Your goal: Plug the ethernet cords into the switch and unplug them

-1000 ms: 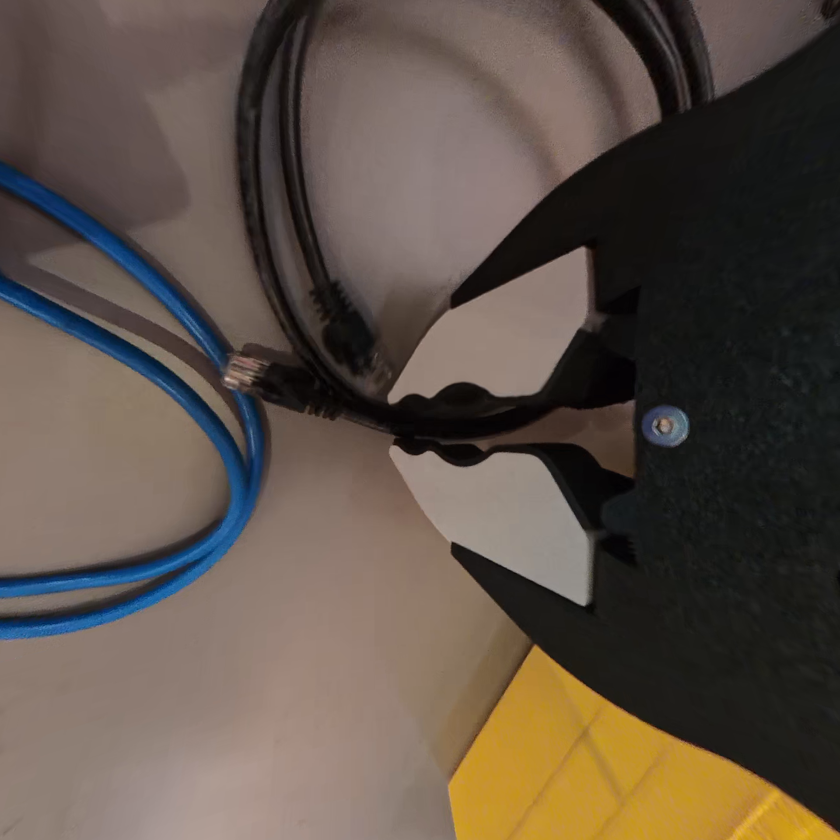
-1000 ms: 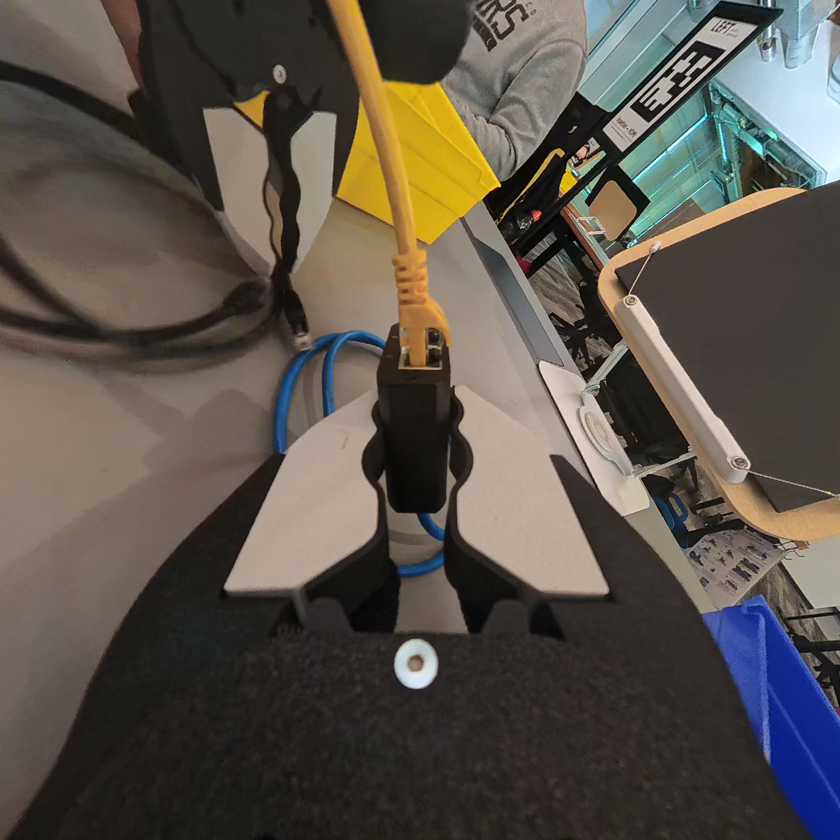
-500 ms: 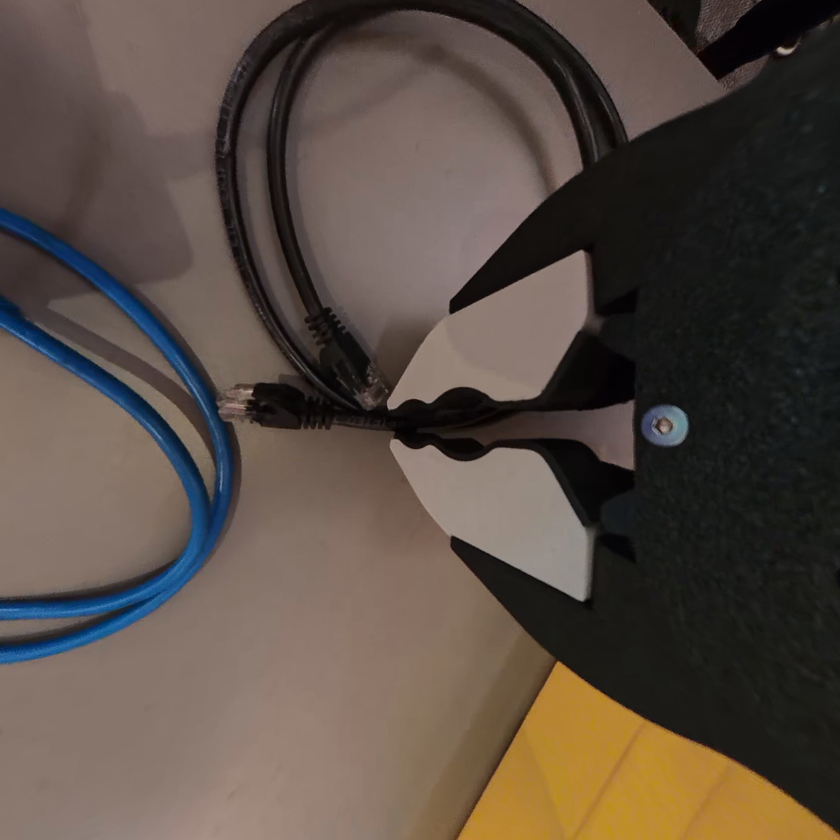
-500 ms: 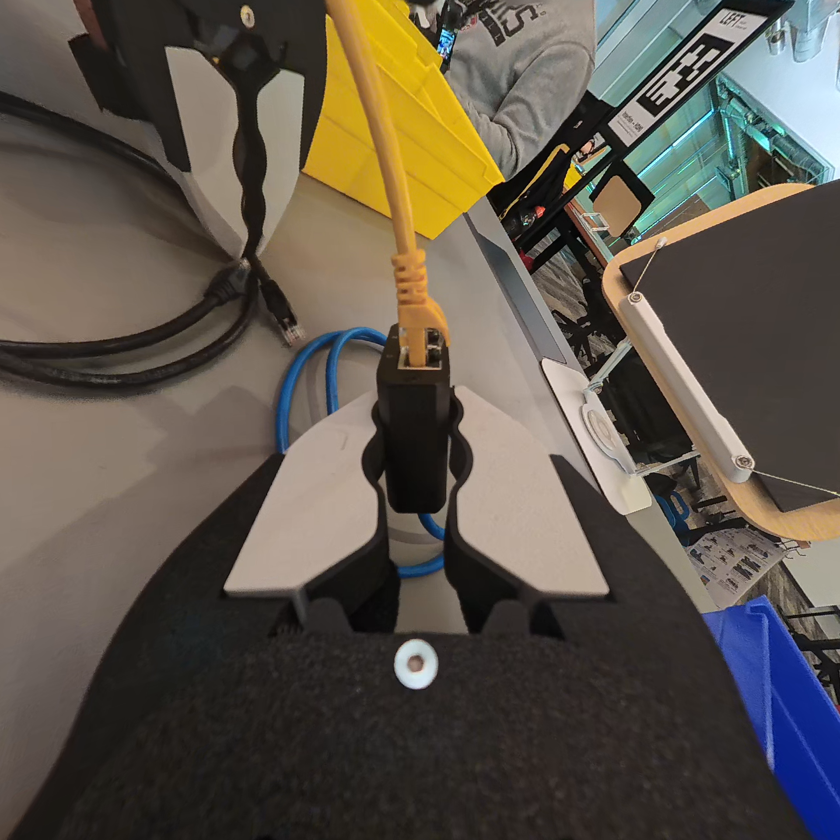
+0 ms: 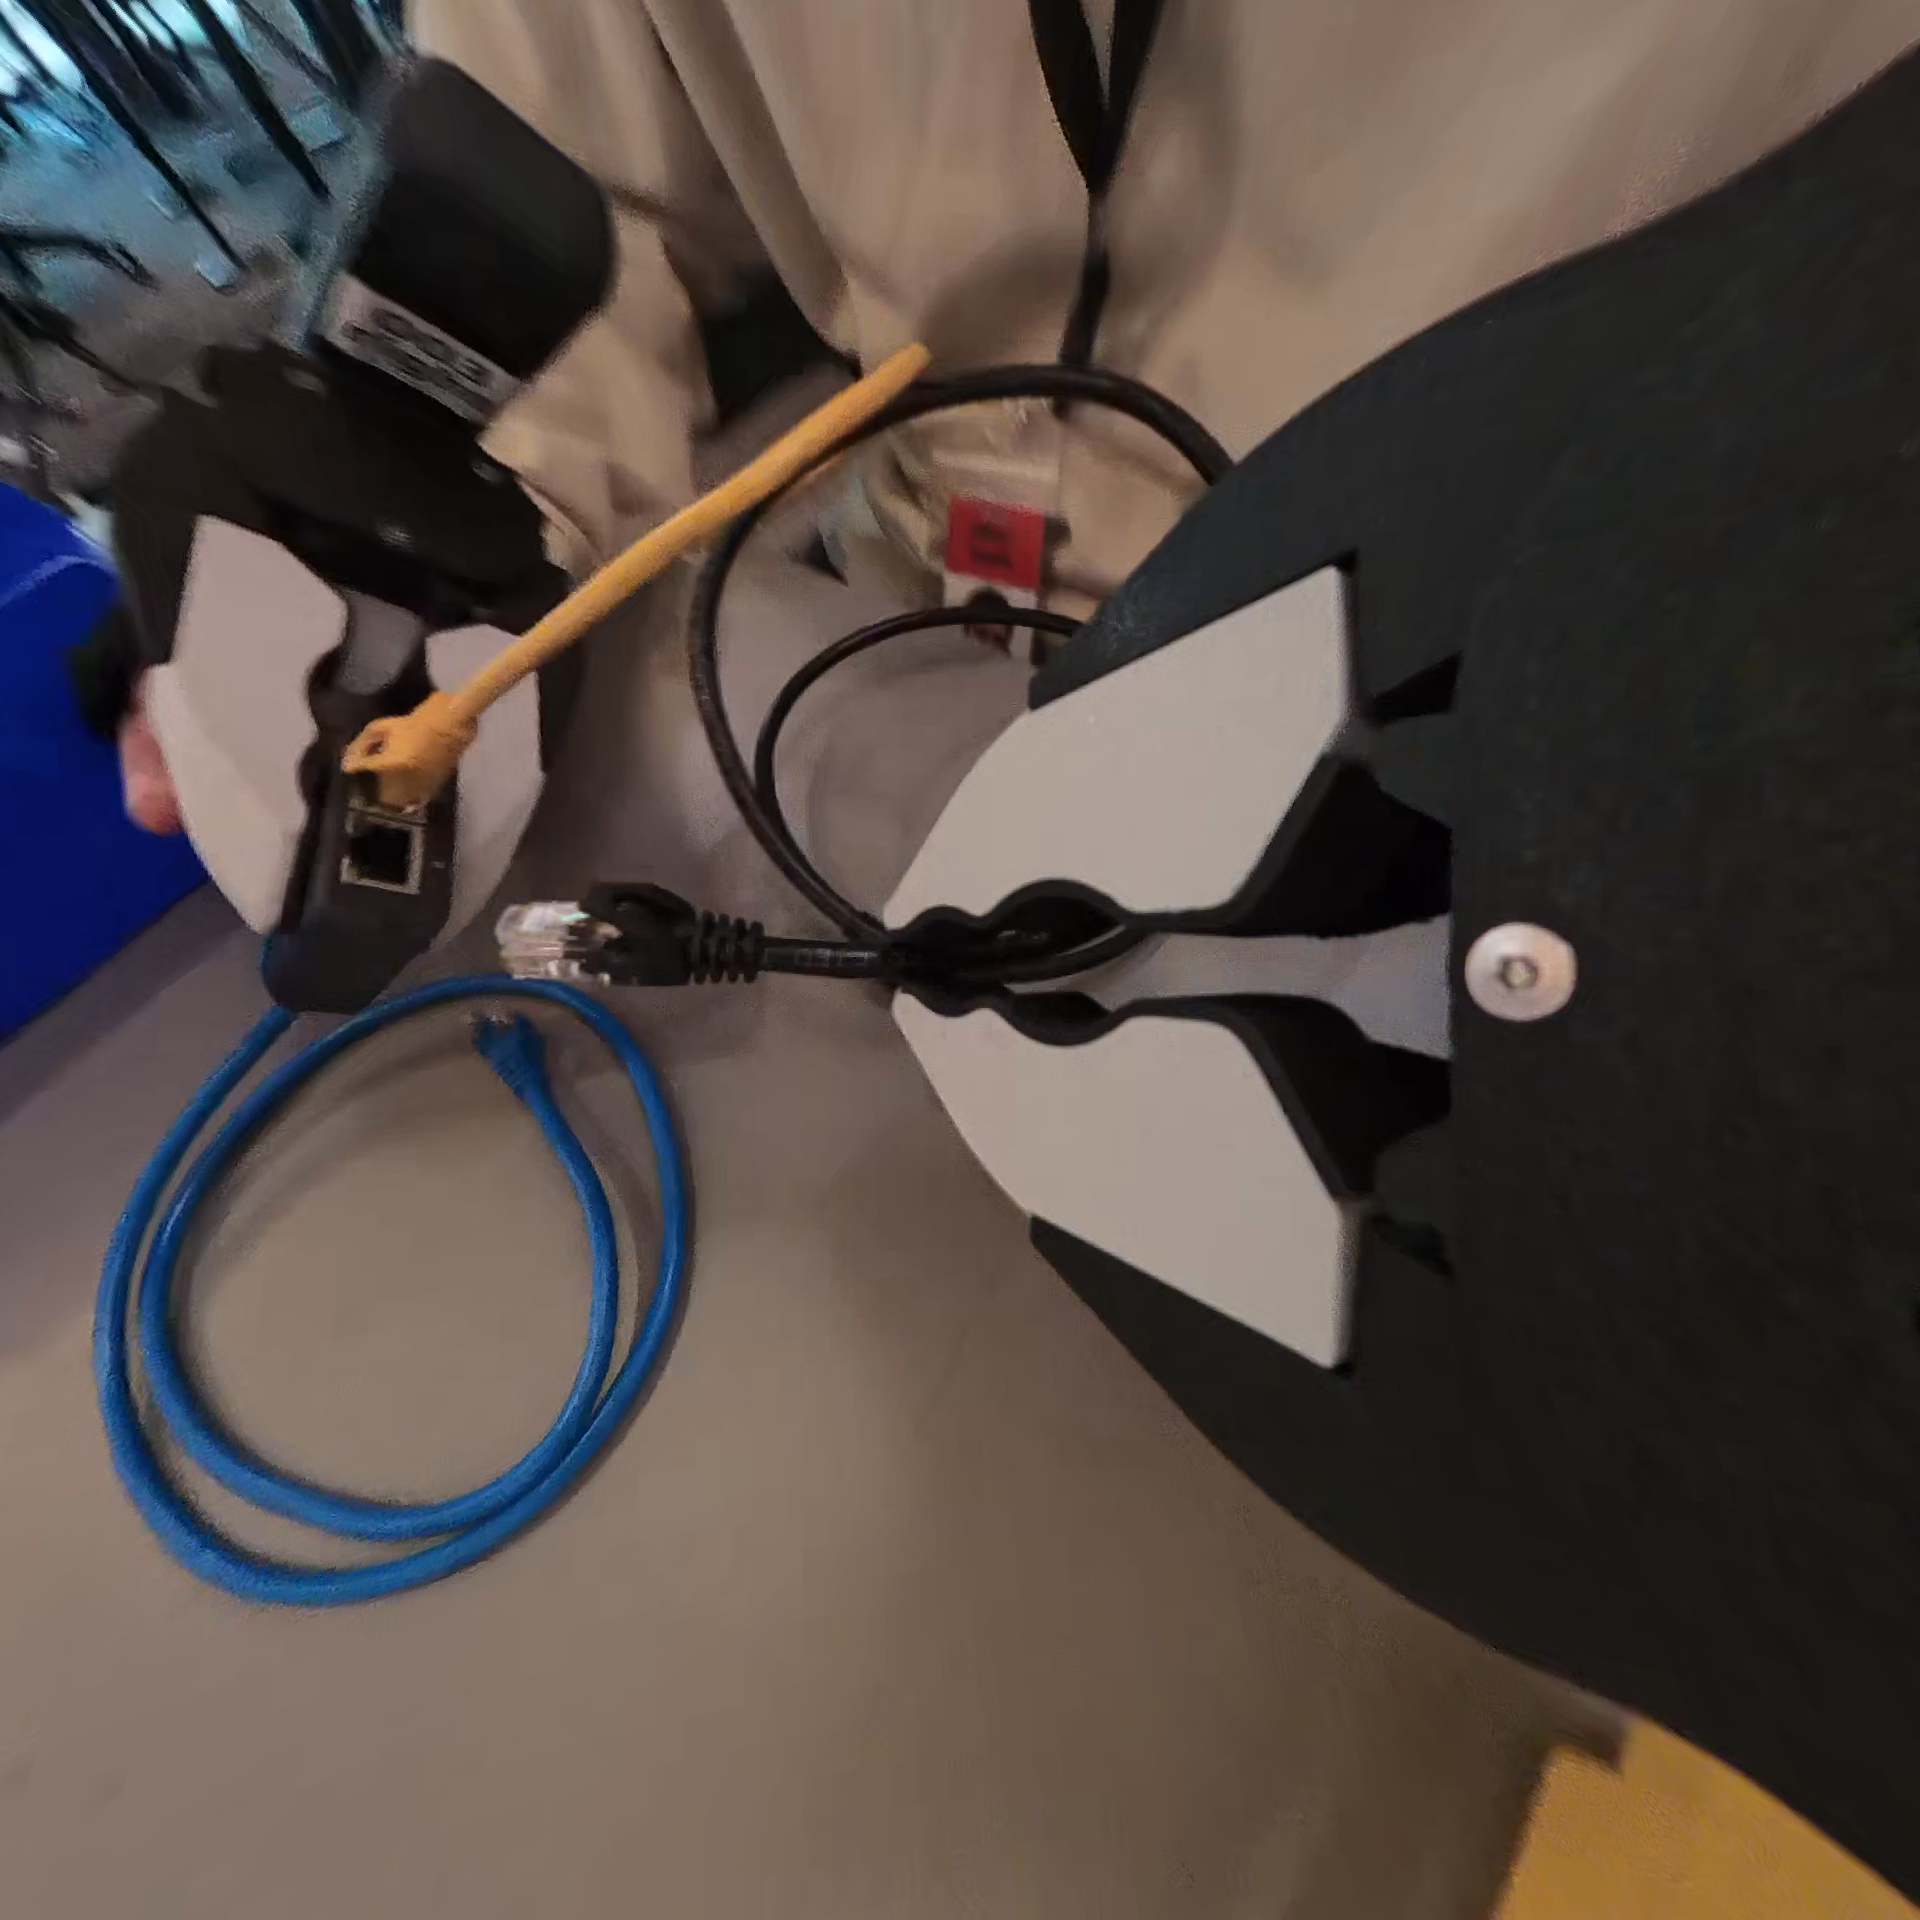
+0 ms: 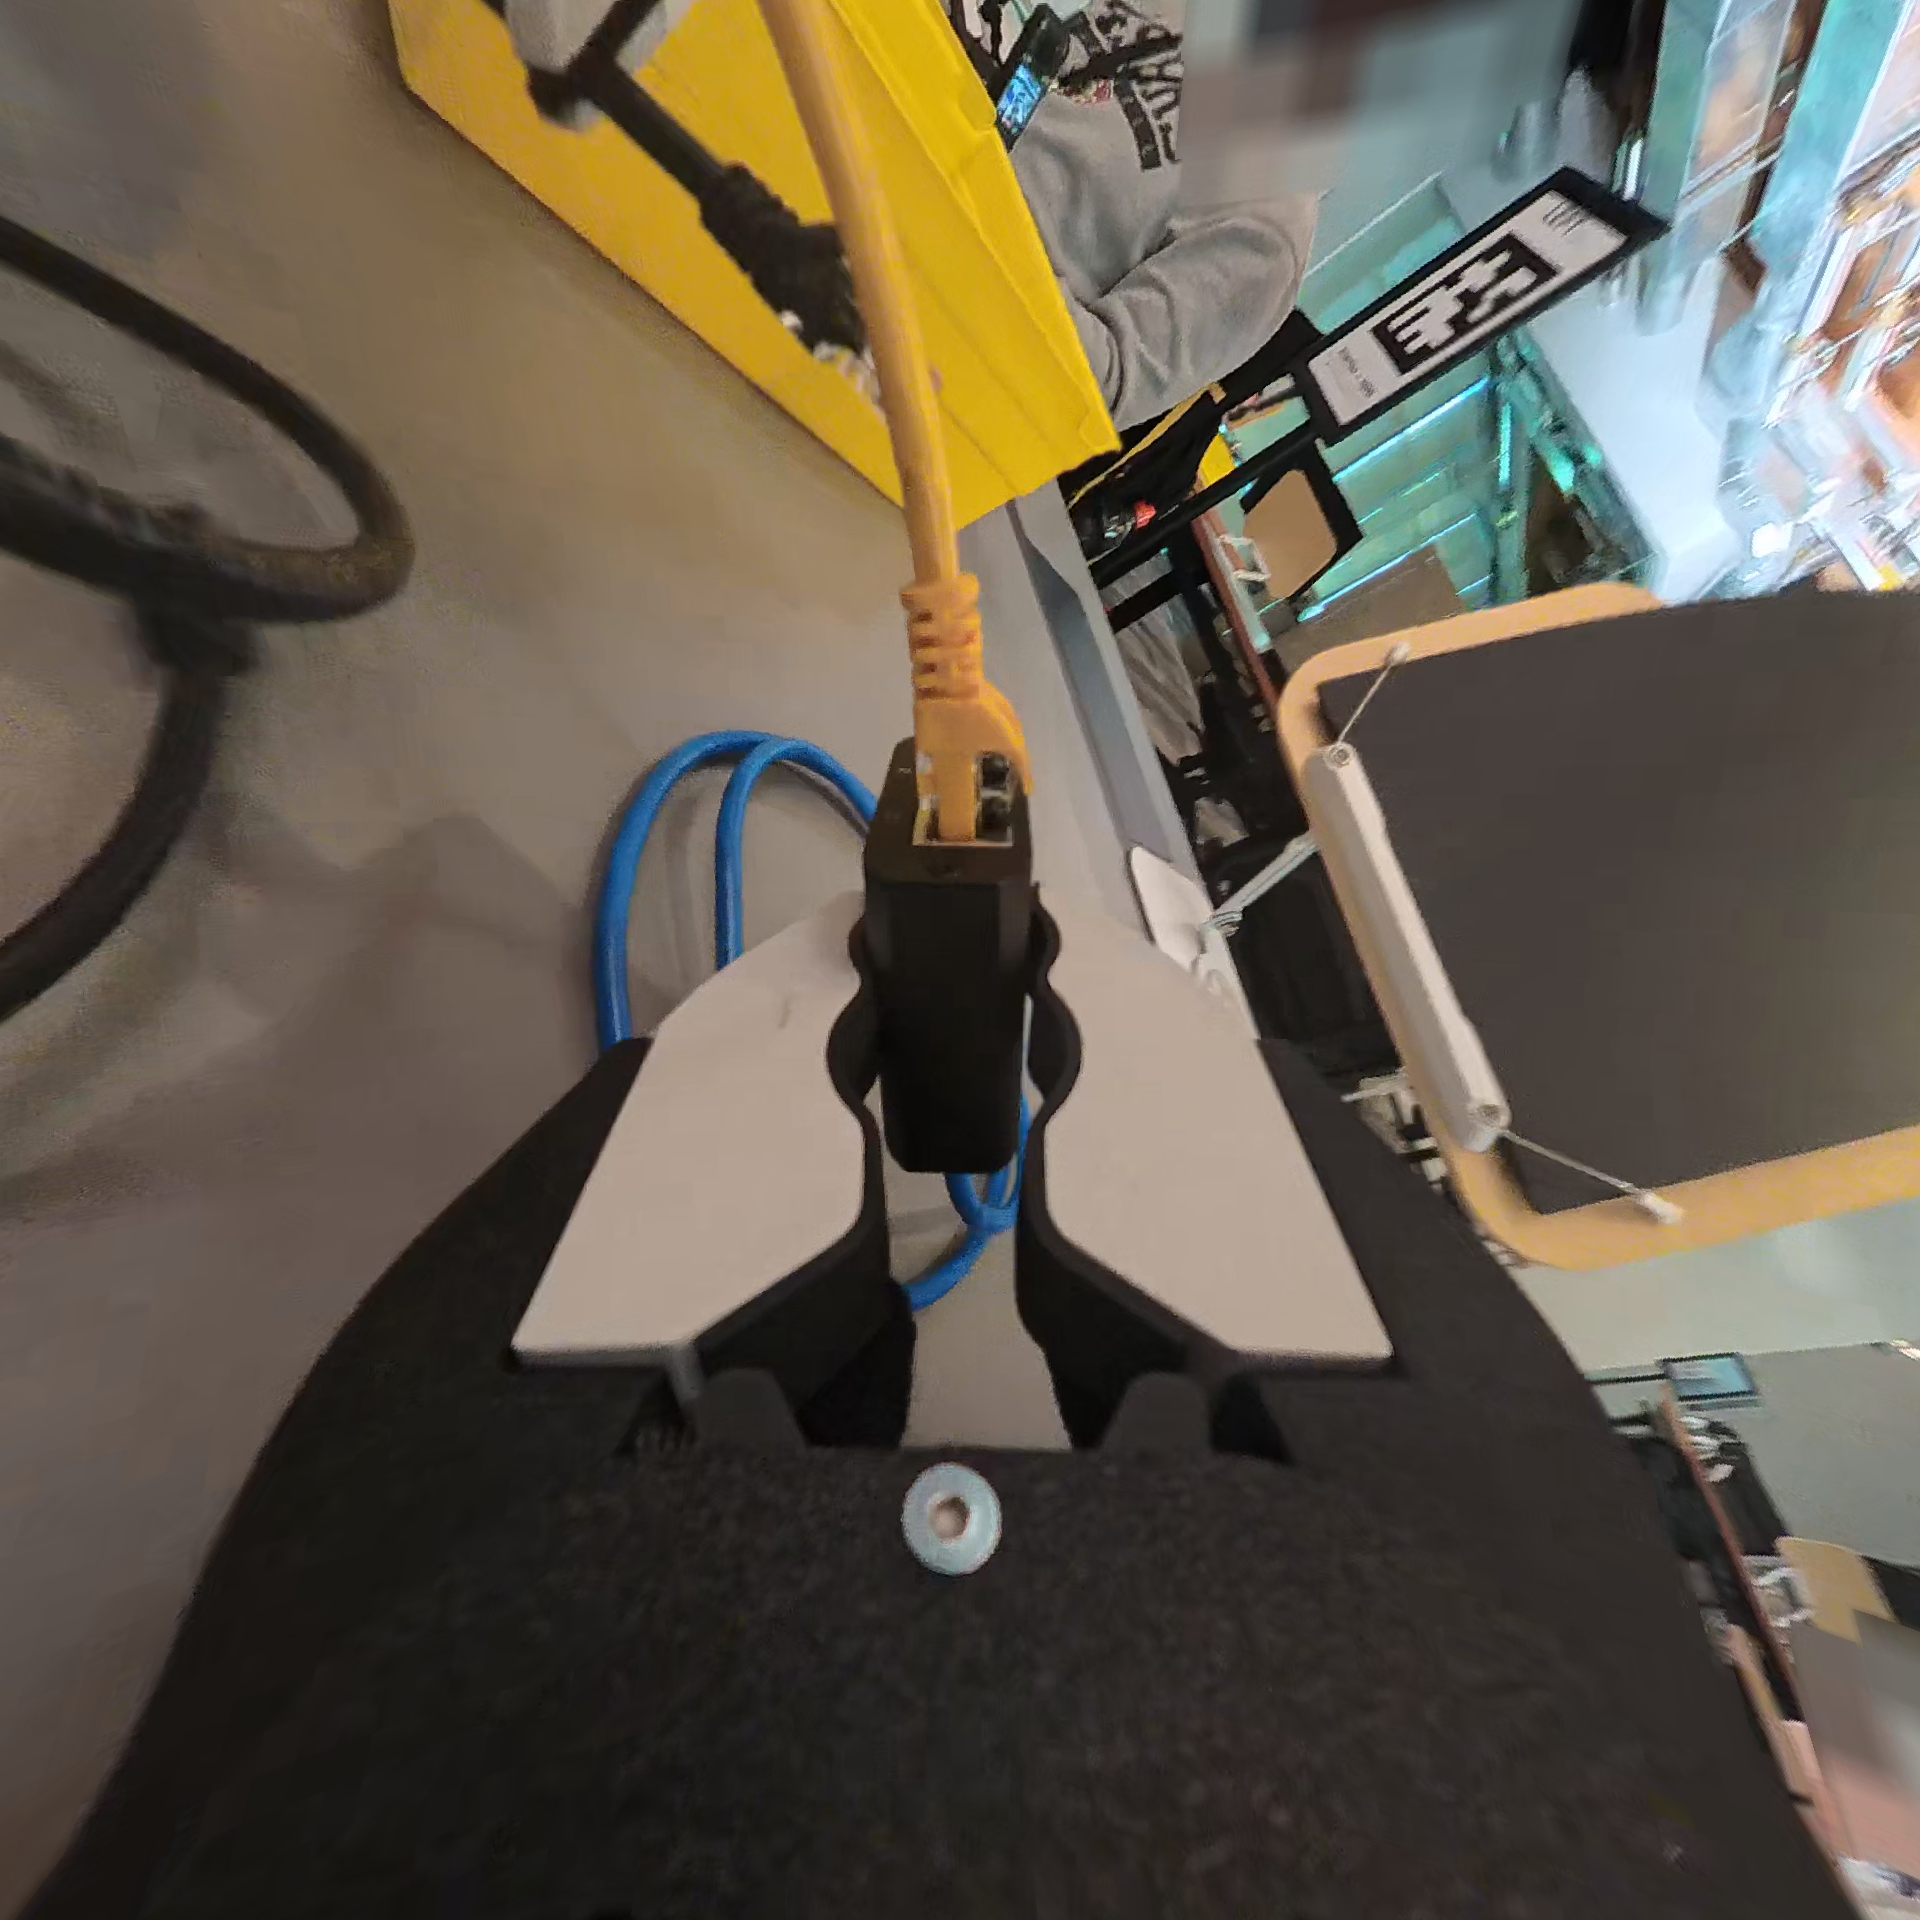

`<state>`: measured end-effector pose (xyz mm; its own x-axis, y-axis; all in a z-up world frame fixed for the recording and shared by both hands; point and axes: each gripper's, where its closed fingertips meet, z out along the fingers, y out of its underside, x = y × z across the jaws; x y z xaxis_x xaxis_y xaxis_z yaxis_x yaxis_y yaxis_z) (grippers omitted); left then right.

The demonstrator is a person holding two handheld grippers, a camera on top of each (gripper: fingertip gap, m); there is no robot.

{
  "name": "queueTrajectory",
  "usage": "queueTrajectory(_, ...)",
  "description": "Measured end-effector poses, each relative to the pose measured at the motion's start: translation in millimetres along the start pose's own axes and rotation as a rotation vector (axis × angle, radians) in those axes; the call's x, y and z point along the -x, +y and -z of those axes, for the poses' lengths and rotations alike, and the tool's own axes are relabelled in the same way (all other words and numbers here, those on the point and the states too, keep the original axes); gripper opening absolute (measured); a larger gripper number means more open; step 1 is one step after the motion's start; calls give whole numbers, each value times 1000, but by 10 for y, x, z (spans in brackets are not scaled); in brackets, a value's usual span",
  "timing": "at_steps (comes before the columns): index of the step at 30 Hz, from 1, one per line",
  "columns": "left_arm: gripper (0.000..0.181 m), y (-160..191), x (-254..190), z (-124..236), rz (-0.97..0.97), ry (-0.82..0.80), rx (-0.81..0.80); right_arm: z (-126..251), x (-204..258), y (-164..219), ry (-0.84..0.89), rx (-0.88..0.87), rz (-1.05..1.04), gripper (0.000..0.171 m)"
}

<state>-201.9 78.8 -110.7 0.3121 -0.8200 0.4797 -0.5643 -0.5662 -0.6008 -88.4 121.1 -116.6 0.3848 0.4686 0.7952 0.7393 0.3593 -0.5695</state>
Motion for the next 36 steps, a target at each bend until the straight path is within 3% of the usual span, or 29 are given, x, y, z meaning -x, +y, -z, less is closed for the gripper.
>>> queueTrajectory(6, 5, 13, -210, -319, 203, 289, 3, 8, 99, -158, 34, -26, 157, 24)
queueTrajectory(24, 5, 164, -353, -456, 244, 354, 131, 19, 172, -207, 119, -7, 402, 24)
queueTrajectory(36, 5, 125, -222, -314, 359, 384, 79, 68, 187, -290, 138, -61, 448, 24)
